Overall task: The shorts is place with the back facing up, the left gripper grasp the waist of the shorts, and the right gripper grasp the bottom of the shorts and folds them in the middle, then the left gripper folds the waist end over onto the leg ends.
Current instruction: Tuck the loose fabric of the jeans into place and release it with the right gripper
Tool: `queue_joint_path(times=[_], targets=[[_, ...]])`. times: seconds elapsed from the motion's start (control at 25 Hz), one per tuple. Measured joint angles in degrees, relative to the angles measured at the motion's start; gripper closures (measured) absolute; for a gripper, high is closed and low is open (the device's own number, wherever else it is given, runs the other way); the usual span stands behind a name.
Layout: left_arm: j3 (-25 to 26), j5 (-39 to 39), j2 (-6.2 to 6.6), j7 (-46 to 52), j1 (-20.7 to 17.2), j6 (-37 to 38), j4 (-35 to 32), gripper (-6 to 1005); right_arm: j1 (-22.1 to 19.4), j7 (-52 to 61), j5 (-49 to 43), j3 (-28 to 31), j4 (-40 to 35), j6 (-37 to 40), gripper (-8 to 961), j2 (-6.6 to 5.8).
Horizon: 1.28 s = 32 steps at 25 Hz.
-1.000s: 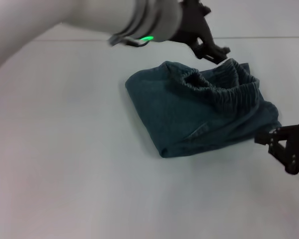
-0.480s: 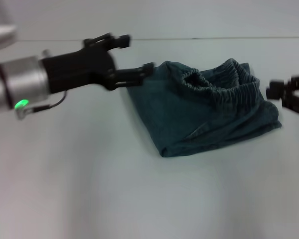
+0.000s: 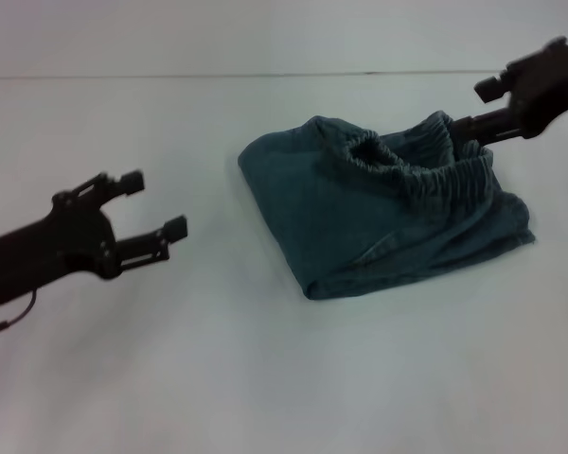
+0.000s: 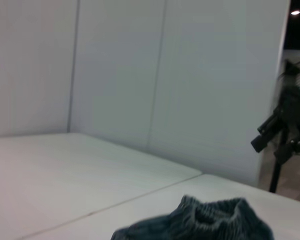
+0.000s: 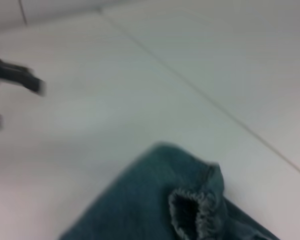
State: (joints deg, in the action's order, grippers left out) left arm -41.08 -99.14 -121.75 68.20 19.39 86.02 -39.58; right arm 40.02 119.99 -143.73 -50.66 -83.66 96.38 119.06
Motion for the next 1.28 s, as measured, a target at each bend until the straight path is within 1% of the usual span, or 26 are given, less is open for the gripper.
queue_joint_path(times=[0.12, 0.2, 0.36, 0.52, 0.76, 0.96, 1.08, 1.28], targets=[[0.99, -0.41, -0.33, -0.48, -1.26, -0.31, 0.24, 60, 4.64, 3.07, -8.07, -5.31, 1.21, -1.24, 433, 0.83], [1.77, -0.7, -0.52, -0.6, -1.87, -0.43, 0.33, 60, 6.58, 5.86, -11.9, -10.95, 2.41, -2.8, 380, 1.12], [3.25, -1.49, -0.72, -0.72, -2.58, -0.43, 0.61, 60, 8.01, 11.22, -14.56, -21.26, 4.78, -6.8, 273, 1.53], [4.39, -1.52, -0.82, -1.84, -2.98, -0.44, 1.75, 60, 7.86, 15.81, -15.3, -27.45, 8.23, -12.54, 159, 1.68], [4.97, -1.52, -0.81, -2.4, -3.23, -0.77, 2.53, 60, 7.8, 17.63, -15.39, -32.6, 16.39, -19.57, 158, 1.59], [5.01, -1.49, -0.78, -2.52, -2.99, -1.79, 3.14, 60, 6.45, 19.59, -15.68, -36.37, 17.84, -25.6, 158, 1.43], [5.03, -1.48, -0.77, -2.8, -2.87, -1.88, 3.54, 60, 6.0, 19.77, -15.62, -37.01, 18.45, -27.96, 159, 1.45], [5.05, -1.06, -0.79, -3.9, -2.95, -1.88, 3.99, 61, 6.39, 19.83, -15.63, -37.62, 21.46, -31.41, 164, 1.45]])
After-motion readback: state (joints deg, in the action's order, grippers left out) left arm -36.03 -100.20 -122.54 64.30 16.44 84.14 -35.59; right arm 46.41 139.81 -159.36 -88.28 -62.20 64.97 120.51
